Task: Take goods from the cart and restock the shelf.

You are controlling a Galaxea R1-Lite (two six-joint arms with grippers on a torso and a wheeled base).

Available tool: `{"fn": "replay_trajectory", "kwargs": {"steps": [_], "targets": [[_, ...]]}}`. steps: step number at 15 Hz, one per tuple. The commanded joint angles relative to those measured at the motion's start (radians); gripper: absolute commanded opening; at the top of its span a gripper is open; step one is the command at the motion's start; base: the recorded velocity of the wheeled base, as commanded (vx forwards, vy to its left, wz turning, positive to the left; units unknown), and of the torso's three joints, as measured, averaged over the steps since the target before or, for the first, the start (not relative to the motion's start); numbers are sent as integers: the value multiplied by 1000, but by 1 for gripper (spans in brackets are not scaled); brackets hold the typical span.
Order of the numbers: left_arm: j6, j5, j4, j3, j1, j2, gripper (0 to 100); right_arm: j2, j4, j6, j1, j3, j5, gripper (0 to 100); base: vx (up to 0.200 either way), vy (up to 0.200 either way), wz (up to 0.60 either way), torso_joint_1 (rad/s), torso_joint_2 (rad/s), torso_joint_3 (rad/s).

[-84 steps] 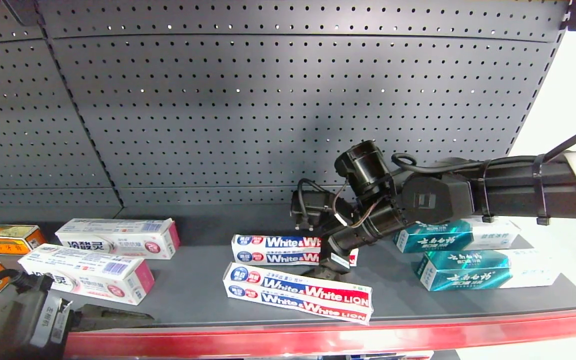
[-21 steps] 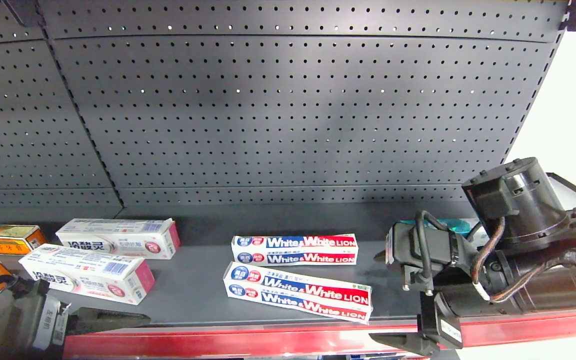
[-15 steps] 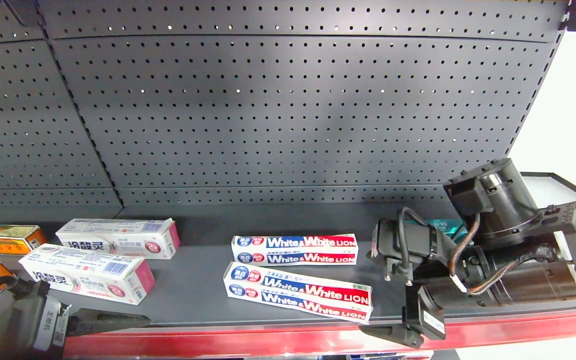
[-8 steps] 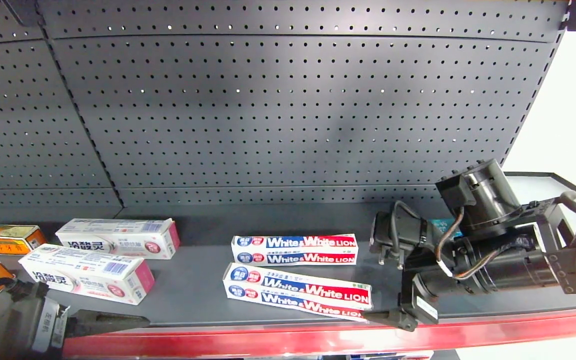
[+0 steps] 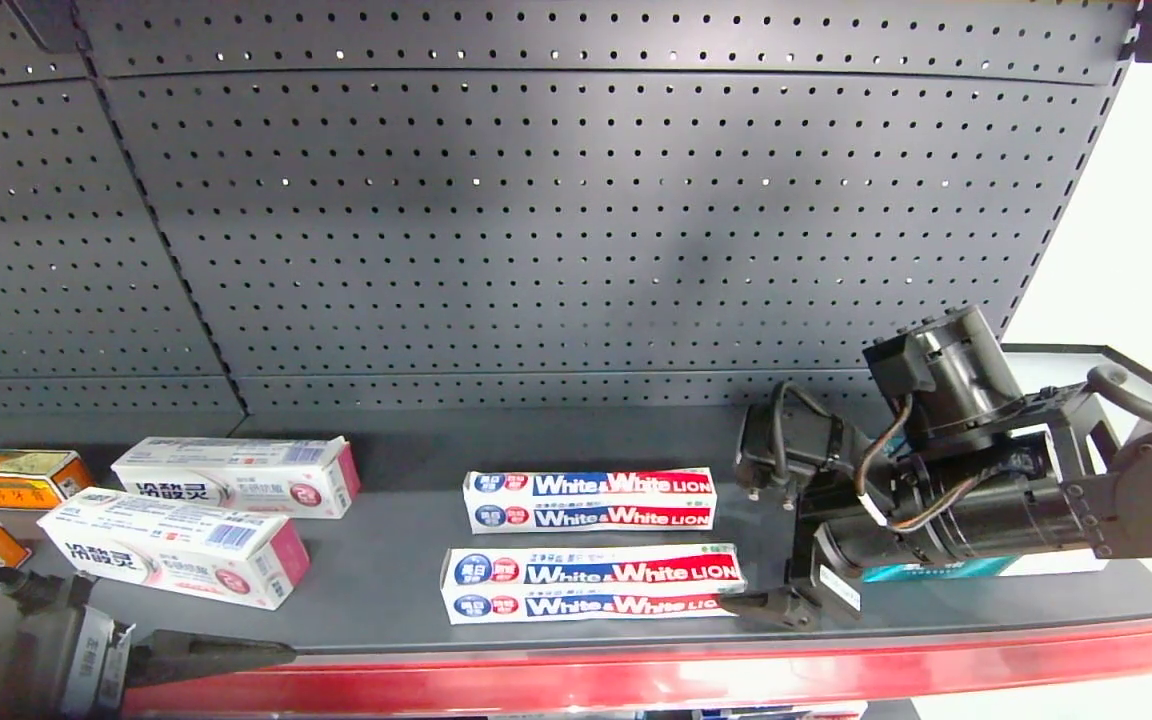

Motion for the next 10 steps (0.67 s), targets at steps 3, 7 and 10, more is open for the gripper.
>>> {"fn": "replay_trajectory", "kwargs": {"steps": [3, 7, 10], "targets": [[-8, 0, -1, -2, -2, -2, 100, -47, 1, -1, 1, 44, 1, 100, 0, 0, 0, 0, 0, 0], [-9, 1, -21, -5, -2, -2, 100, -147, -1, 1, -25, 87, 2, 100, 0, 0, 0, 0, 0, 0], [-25, 1, -22, -2, -2, -4, 100, -232, -4, 4, -76, 99, 4, 100, 0, 0, 0, 0, 0, 0]]}}
